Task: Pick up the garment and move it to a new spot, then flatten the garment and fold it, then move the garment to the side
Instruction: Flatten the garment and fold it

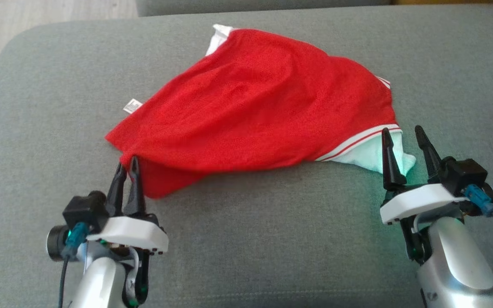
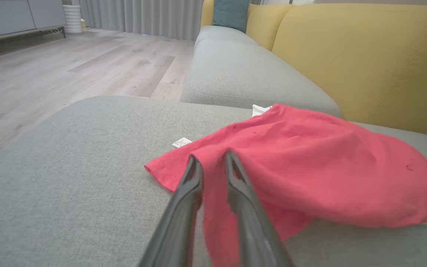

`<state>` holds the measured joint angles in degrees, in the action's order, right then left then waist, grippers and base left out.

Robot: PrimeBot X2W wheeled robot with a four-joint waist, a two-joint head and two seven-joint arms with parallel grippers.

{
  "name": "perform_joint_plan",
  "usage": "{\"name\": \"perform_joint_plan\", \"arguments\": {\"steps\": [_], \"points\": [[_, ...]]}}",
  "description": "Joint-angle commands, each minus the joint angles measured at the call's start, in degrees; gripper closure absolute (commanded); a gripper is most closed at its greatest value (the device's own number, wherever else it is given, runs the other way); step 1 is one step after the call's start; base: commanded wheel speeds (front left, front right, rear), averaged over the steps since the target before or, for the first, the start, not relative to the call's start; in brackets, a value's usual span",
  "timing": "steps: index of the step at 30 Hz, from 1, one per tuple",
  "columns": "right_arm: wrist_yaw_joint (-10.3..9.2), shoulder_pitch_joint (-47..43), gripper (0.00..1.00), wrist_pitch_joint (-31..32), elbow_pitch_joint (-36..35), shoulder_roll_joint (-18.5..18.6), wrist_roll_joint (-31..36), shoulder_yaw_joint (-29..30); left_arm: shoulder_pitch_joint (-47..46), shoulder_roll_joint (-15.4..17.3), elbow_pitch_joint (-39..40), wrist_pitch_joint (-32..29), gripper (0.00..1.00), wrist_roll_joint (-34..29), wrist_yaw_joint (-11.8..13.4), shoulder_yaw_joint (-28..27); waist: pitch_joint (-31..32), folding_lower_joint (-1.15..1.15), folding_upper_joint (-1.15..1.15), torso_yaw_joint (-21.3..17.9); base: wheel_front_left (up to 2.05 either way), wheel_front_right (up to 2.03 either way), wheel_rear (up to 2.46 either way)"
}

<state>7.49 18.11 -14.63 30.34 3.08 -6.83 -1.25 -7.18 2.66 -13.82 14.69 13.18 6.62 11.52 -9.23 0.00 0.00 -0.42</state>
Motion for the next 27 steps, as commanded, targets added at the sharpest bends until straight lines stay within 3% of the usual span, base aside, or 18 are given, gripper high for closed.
{"name": "perform_joint_plan", "arguments": {"steps": [1, 3, 4, 7, 8, 9, 19, 27], "points": [[0.00, 1.3, 0.00, -0.4, -1.8, -0.2, -0.2, -1.3, -2.3, 0.2, 0.7, 0.3, 0.97, -0.1, 0.0, -2.5, -0.7, 0.00, 0.00, -0.7, 0.00, 0.00, 0.00], [0.00, 1.4, 0.00, -0.4, -1.6, -0.2, 0.0, -1.1, -2.9, 0.2, -0.2, 0.3, 0.98, -0.4, 0.0, -2.8, -1.1, 0.00, 0.00, -1.2, 0.00, 0.00, 0.00], [0.00, 1.5, 0.00, -0.4, -1.6, -0.2, 0.0, -0.9, -3.2, 0.2, -0.8, 0.3, 0.88, -0.5, 0.0, -2.9, -1.4, 0.00, 0.00, -1.4, 0.00, 0.00, 0.00], [0.00, 1.9, 0.00, -0.4, -1.3, -0.2, 0.3, -0.8, -4.4, 0.2, -2.3, 0.3, 0.47, -0.7, 0.0, -3.3, -2.4, 0.00, 0.00, -1.9, 0.00, 0.00, 0.00], [0.00, 2.1, 0.00, -0.4, -1.0, -0.2, 0.4, -0.7, -4.8, 0.2, -2.6, 0.3, 0.16, -0.7, 0.0, -3.3, -2.7, 0.00, 0.00, -1.9, 0.00, 0.00, 0.00], [0.00, 2.3, 0.00, -0.4, -0.8, -0.2, 0.6, -0.6, -5.2, 0.2, -2.8, 0.3, 0.00, -0.7, 0.1, -3.2, -3.0, 0.00, 0.00, -1.9, 0.00, 0.00, 0.00], [0.00, 6.4, 0.00, -0.4, 4.7, 1.9, 3.2, 1.5, -6.1, 0.2, -2.1, 0.3, 0.00, -0.2, 0.8, -1.2, -5.2, 0.00, 0.00, 0.8, 0.00, 0.00, 0.00], [0.00, 10.9, 0.00, -0.4, 15.8, 3.3, 5.6, 4.7, -6.3, 0.2, -0.9, 0.3, 0.00, 0.1, 1.4, 0.9, -6.3, 0.00, 0.00, 3.5, 0.00, 0.00, 0.00]]}}
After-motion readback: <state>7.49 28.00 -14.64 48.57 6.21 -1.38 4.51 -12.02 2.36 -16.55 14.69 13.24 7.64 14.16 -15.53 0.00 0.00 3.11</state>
